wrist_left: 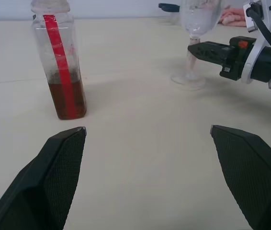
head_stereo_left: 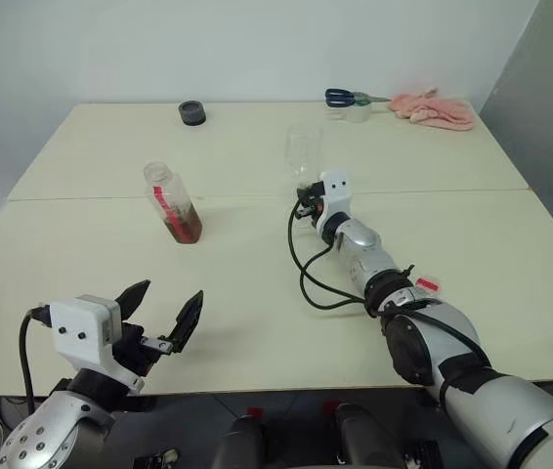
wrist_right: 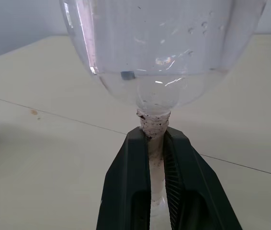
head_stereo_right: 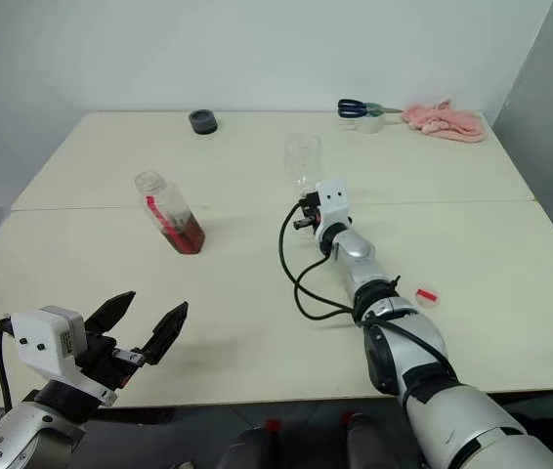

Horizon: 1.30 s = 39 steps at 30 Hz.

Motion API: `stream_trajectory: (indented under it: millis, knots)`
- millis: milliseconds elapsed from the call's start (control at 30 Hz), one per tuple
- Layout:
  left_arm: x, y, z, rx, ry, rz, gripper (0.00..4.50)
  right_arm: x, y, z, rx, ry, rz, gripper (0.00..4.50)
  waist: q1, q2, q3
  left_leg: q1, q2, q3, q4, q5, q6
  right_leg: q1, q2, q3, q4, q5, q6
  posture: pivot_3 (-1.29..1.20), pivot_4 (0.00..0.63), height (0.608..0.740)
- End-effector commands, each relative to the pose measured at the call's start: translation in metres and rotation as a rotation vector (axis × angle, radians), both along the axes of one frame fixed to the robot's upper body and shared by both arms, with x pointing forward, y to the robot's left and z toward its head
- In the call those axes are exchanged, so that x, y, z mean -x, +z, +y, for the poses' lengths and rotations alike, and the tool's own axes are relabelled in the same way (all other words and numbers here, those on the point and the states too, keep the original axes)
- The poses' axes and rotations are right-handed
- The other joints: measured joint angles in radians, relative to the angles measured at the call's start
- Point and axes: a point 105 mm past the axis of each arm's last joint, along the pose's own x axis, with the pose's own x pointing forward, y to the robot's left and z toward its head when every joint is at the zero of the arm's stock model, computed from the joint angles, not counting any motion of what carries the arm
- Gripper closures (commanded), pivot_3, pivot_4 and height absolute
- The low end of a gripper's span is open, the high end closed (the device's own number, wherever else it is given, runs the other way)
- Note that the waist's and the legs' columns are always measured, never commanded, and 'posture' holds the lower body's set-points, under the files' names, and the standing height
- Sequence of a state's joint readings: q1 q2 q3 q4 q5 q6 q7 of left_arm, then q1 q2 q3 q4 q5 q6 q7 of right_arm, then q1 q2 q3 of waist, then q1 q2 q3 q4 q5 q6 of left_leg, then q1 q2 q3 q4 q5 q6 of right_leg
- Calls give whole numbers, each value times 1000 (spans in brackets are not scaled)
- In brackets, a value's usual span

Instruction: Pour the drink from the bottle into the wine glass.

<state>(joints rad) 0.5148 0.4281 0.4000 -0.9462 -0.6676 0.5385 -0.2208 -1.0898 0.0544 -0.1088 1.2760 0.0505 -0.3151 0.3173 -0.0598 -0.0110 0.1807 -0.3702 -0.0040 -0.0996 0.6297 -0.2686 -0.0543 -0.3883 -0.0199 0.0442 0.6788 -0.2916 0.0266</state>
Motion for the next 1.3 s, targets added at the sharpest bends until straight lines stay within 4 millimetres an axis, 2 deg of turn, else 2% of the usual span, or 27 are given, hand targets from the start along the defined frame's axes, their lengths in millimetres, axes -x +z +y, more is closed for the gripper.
stream_trajectory:
  millis: [33, 767, 833, 933, 1067, 1200, 1300]
  knots:
    - [2, 8, -5, -2, -21, -32, 0, 5, 17, 11, 25, 44, -121, 4377, 0, 0, 1, 0, 0, 0, 0, 0, 0, 0, 0, 0, 0, 0, 0, 0, 150, 740]
    - [1, 7, -7, 2, -28, -26, 0, 17, -7, 14, 53, 75, -113, 4377, 1, -1, 2, 1, 0, 0, 0, 0, 0, 0, 0, 0, 1, 0, 0, 0, 150, 740]
    - [1, 7, -7, 2, -28, -26, 0, 17, -9, 13, 56, 72, -106, 3665, 0, -1, 2, 1, 0, 0, 0, 0, 0, 0, 0, 0, 1, 0, 0, 0, 150, 740]
    - [0, 8, -9, 5, -34, -27, 0, 18, -11, 11, 61, 83, -103, 2863, 1, -1, 2, 1, 0, 0, 0, 0, 0, 1, 0, 0, 1, 0, 0, 0, 150, 740]
    - [-1, 7, -9, 7, -35, -27, 0, 18, -11, 10, 61, 93, -109, 1383, 0, -1, 2, 1, 0, 0, 0, 0, -1, 1, 0, 0, 1, 0, 0, 0, 150, 740]
    - [-2, 7, -9, 7, -37, -29, 0, 18, -10, 9, 62, 96, -111, 137, 1, -1, 2, 1, 0, 0, 0, 0, -1, 1, 0, 0, 1, 0, 0, 0, 150, 740]
    - [-3, 7, -9, 8, -34, -29, 0, 18, -11, 8, 65, 112, -104, 59, 1, -1, 2, 1, 0, 0, 0, 0, -1, 1, 0, 0, 1, 0, 0, 0, 150, 740]
